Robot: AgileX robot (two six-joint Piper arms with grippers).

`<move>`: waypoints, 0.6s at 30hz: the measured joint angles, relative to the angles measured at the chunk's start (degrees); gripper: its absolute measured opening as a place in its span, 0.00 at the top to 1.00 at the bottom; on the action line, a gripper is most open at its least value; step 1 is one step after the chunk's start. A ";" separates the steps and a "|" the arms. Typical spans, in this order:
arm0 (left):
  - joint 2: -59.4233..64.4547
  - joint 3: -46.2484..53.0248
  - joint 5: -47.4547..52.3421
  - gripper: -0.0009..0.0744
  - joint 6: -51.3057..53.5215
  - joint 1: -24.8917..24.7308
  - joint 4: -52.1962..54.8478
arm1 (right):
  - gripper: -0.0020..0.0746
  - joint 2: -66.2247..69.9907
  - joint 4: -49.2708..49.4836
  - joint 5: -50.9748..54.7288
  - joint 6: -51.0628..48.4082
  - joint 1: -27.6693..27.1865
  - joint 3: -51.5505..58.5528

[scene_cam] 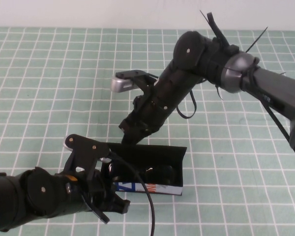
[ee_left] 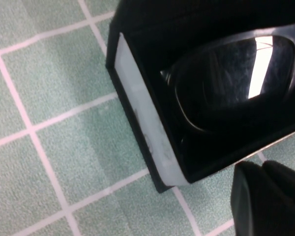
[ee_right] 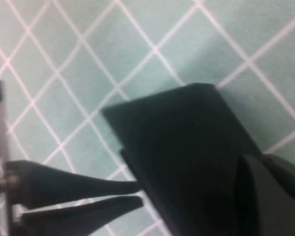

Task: Return glasses to glasses case
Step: Close the glasses case

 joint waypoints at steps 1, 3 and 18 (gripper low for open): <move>0.00 0.00 0.00 0.99 0.00 0.00 0.00 | 0.99 -0.53 -0.12 0.00 0.28 0.31 0.00; 0.00 0.00 0.00 0.99 0.00 0.00 0.00 | 0.99 -1.33 -0.36 0.00 0.55 0.82 0.00; 0.00 0.00 0.28 0.99 0.00 -0.04 0.00 | 0.99 -2.79 -0.07 -0.82 2.18 0.89 10.19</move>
